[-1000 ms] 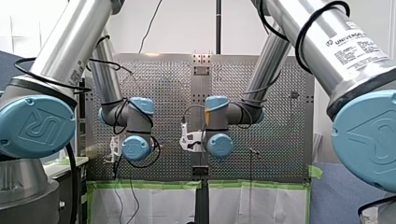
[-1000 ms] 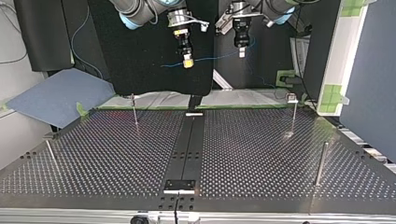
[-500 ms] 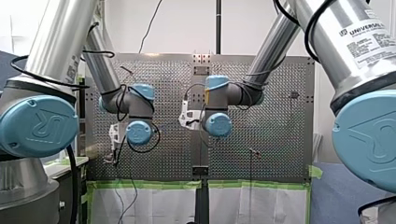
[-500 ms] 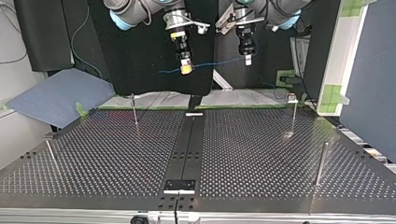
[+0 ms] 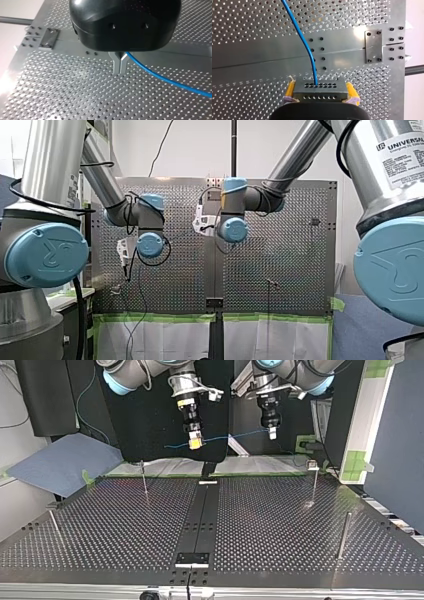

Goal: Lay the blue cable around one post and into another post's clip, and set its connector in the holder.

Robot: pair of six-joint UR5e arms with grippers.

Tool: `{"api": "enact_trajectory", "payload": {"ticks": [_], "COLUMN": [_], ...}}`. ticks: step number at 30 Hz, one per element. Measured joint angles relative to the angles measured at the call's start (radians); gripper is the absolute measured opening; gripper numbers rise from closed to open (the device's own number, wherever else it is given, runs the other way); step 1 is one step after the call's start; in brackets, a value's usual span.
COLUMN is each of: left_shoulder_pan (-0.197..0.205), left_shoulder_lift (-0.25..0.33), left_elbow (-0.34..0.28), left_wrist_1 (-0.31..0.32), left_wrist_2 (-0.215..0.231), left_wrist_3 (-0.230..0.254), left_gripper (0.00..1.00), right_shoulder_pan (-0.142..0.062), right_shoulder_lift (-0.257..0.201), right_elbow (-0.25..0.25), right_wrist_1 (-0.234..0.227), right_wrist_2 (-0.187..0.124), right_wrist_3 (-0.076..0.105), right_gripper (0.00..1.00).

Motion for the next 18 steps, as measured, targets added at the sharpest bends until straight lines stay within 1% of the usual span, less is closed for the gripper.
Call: {"api": "enact_trajectory", "payload": {"ticks": [6,9,13,18], "left_shoulder_pan": [0.049,0.078,0.113,0.142], "left_shoulder_lift": [0.051,0.079,0.115,0.164], "left_elbow": [0.005,0.01,0.029,0.058], "left_wrist_1": [-0.05,-0.078,-0.115,-0.162], "left_wrist_2": [0.046,0.059,0.046,0.031], "left_wrist_3": [-0.048,-0.076,-0.111,-0.138], "left_gripper": [0.0,0.0,0.0,0.0], "right_shoulder_pan": [0.003,0.004,0.005,0.006], "right_shoulder_lift": [-0.002,-0.005,-0.017,-0.031], "right_elbow": [-0.048,-0.071,-0.104,-0.136], "right_wrist_1": [0.048,0.071,0.105,0.149], "right_wrist_2": [-0.01,-0.011,-0.012,-0.014], "right_wrist_3": [-0.001,-0.005,-0.018,-0.024], "right_gripper": [0.0,0.0,0.0,0.0]}}
